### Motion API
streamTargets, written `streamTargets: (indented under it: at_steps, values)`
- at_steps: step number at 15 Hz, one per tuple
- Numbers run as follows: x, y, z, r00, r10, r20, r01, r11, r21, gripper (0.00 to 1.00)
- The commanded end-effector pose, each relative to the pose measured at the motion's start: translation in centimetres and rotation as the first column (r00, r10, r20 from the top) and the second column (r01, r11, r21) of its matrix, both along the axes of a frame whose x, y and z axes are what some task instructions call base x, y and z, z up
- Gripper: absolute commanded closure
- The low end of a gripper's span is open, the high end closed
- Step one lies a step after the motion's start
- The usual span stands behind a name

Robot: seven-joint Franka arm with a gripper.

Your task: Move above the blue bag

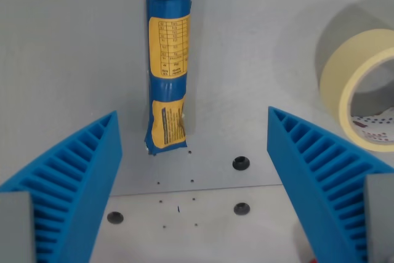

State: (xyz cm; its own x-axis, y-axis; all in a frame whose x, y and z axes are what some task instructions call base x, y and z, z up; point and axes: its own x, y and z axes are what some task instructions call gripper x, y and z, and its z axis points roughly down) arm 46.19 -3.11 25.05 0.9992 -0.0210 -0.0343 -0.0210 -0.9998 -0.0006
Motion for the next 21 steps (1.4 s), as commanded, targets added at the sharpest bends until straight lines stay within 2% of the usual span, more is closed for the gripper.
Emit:
streamTargets:
  at_steps: [1,15,21]
  values:
    - [-0.6,0.5,-1.0,0.994,-0.053,0.094,0.053,0.999,0.006,0.00]
    - [-1.0,1.5,-6.1,0.990,-0.104,0.094,0.102,0.995,0.018,0.00]
    - [-1.3,1.8,-7.9,0.988,-0.116,0.098,0.115,0.993,0.016,0.00]
